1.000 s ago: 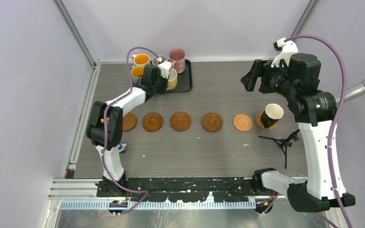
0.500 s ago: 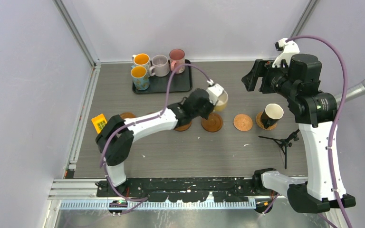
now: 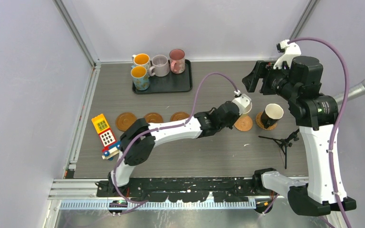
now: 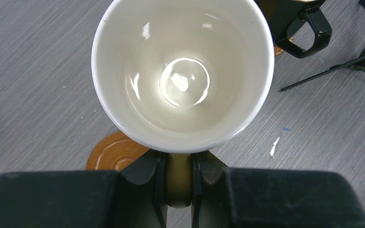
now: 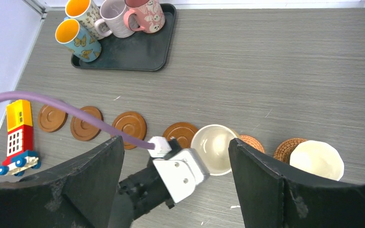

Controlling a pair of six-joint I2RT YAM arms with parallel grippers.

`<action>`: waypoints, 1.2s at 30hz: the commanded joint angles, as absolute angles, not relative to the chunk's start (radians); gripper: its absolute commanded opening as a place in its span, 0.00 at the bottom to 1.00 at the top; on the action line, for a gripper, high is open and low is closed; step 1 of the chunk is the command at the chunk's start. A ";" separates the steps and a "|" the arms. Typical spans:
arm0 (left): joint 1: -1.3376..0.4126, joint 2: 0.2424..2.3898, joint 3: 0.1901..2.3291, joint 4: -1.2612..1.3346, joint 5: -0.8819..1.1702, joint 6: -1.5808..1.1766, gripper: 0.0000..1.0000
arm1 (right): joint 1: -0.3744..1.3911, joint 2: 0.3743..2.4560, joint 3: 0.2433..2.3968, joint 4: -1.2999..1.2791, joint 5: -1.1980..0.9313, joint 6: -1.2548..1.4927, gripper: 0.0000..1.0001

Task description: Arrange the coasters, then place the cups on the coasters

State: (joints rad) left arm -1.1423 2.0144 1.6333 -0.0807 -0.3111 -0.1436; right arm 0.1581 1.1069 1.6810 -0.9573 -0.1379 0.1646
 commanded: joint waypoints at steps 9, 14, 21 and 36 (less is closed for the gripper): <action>-1.180 2.200 1.927 -0.099 -0.424 -0.199 0.00 | 0.160 1.075 1.692 -0.907 -0.104 0.186 0.85; -1.215 2.245 1.968 -0.098 -0.483 -0.209 0.00 | 0.161 1.077 1.693 -0.900 -0.104 0.184 0.85; -1.253 2.274 2.026 -0.178 -0.571 -0.332 0.00 | 0.160 1.070 1.681 -0.891 -0.109 0.192 0.85; -1.264 2.334 2.080 -0.165 -0.658 -0.369 0.00 | 0.157 1.046 1.673 -0.900 -0.105 0.193 0.85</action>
